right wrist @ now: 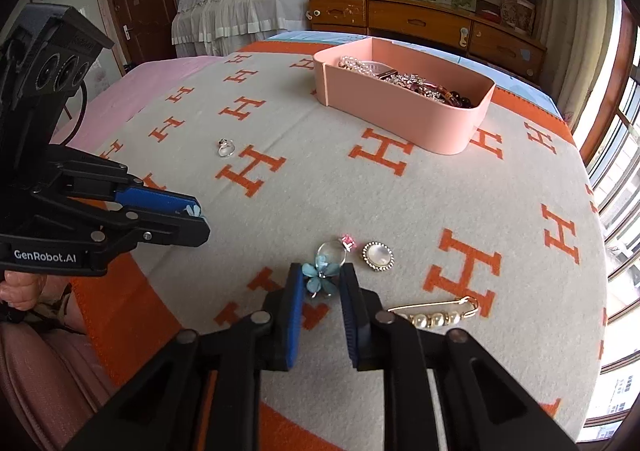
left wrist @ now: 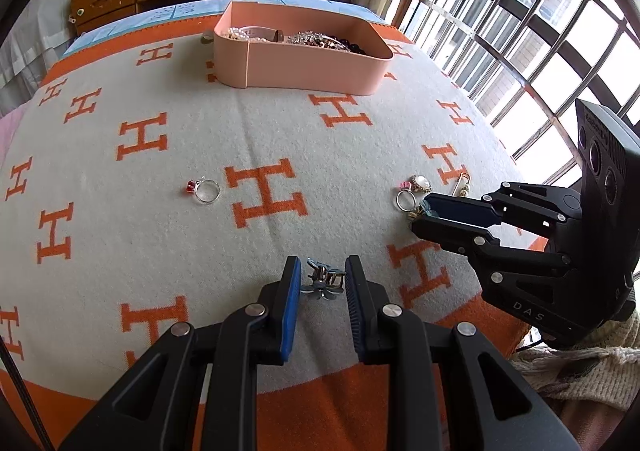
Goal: Organize jewelry
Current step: 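Carry both brooches into the pink box and open both tools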
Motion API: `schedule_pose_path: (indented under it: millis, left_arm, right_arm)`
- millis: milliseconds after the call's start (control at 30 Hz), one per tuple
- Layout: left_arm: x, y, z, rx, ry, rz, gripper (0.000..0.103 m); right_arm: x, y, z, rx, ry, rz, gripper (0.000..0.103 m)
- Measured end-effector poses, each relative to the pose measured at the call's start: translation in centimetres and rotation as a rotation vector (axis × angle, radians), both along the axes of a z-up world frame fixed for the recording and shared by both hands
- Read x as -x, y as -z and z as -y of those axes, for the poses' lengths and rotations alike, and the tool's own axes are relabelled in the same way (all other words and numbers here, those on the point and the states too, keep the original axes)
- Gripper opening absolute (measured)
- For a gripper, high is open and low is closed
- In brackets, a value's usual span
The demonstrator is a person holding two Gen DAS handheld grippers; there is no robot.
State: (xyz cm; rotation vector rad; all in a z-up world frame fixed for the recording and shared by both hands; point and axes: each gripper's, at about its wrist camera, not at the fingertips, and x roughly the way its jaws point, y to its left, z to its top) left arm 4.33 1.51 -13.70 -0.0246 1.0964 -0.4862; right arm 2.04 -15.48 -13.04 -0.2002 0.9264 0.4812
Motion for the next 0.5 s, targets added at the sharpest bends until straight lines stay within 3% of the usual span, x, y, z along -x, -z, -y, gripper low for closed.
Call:
schedule_pose_path:
  millis: [167,500]
  left_arm:
    - [-1.1,-2.6,-0.2,0.015,-0.003,0.040,0.020]
    - [-8.8,-13.8,0.8,-0.021,-0.040,0.267,0.020]
  right_arm:
    - [0.0,-2.5,0.9,-0.061,0.036,0.043,0.018]
    - [-5.4,-15.4,4.0,-0.255,0.173,0.219,0.018]
